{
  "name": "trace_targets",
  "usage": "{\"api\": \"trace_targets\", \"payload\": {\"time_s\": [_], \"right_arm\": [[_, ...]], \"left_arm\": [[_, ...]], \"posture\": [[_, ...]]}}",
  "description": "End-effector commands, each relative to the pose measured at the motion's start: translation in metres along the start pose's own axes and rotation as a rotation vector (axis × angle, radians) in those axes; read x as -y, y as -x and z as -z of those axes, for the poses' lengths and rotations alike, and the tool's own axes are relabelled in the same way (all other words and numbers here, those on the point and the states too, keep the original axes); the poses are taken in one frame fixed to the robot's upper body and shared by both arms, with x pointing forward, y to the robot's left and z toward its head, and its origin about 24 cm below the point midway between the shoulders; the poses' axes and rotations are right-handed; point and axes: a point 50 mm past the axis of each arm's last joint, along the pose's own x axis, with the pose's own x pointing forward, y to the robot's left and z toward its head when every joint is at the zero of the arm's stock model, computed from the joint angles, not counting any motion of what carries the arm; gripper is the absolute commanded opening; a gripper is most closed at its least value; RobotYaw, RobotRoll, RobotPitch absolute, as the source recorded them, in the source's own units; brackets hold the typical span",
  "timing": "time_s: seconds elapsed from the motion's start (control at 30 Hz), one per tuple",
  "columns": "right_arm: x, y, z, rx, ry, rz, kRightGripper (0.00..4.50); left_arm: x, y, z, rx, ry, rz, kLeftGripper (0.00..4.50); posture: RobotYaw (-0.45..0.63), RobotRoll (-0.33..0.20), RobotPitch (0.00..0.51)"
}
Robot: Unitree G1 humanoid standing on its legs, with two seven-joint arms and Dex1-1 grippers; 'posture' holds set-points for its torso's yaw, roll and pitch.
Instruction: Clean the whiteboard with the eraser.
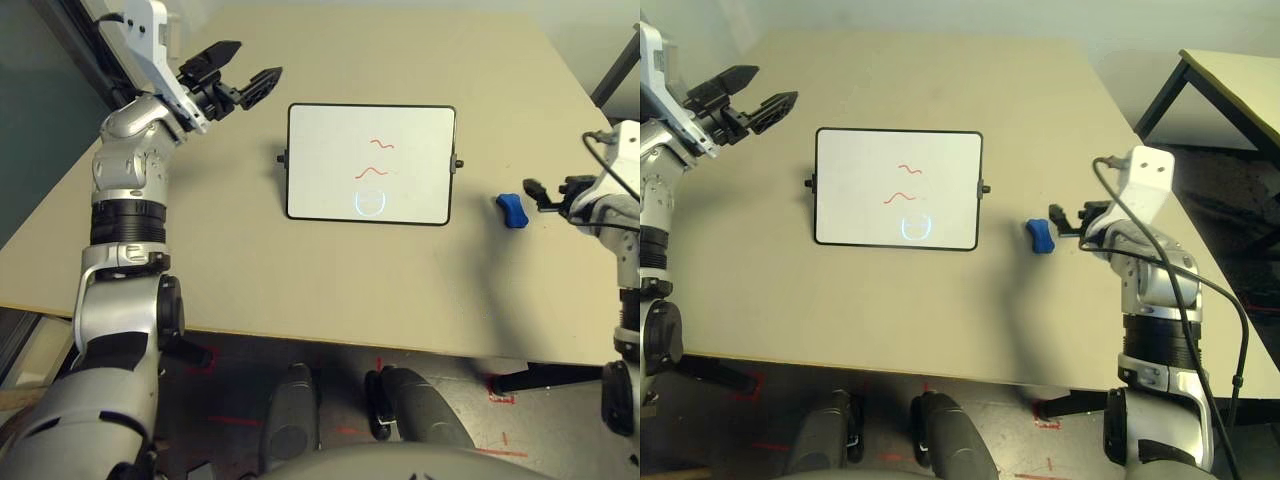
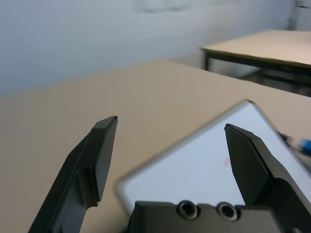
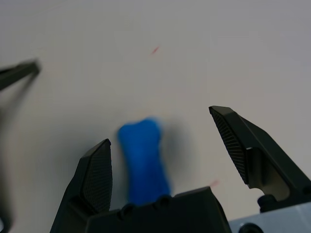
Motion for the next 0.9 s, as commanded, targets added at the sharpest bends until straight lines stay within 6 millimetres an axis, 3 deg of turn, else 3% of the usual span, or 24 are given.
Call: {"api": "trace_targets", "payload": {"time_s": [0.03,0.17,0.4,0.9], "right_arm": [[-0.003,0.0,0.001,-0.02,0.01,-0.002,4.47],[-0.003,-0.002,0.002,-0.041,0.013,-0.001,4.47],[-0.004,-0.006,0.004,-0.064,0.001,-0.004,4.47],[-0.004,-0.018,0.016,-0.111,-0.049,0.023,4.47]], "left_arm": [[0.02,-0.008,0.008,-0.035,0.033,0.099,4.5],[0.045,-0.015,0.019,-0.098,0.036,0.218,4.5],[0.068,-0.021,0.026,-0.137,0.062,0.307,4.5],[0.078,-0.021,0.034,-0.222,0.079,0.351,4.5]], "posture": [[-0.07,0.0,0.092],[-0.06,0.0,0.106],[-0.05,0.0,0.123],[-0.03,0.0,0.137]]}}
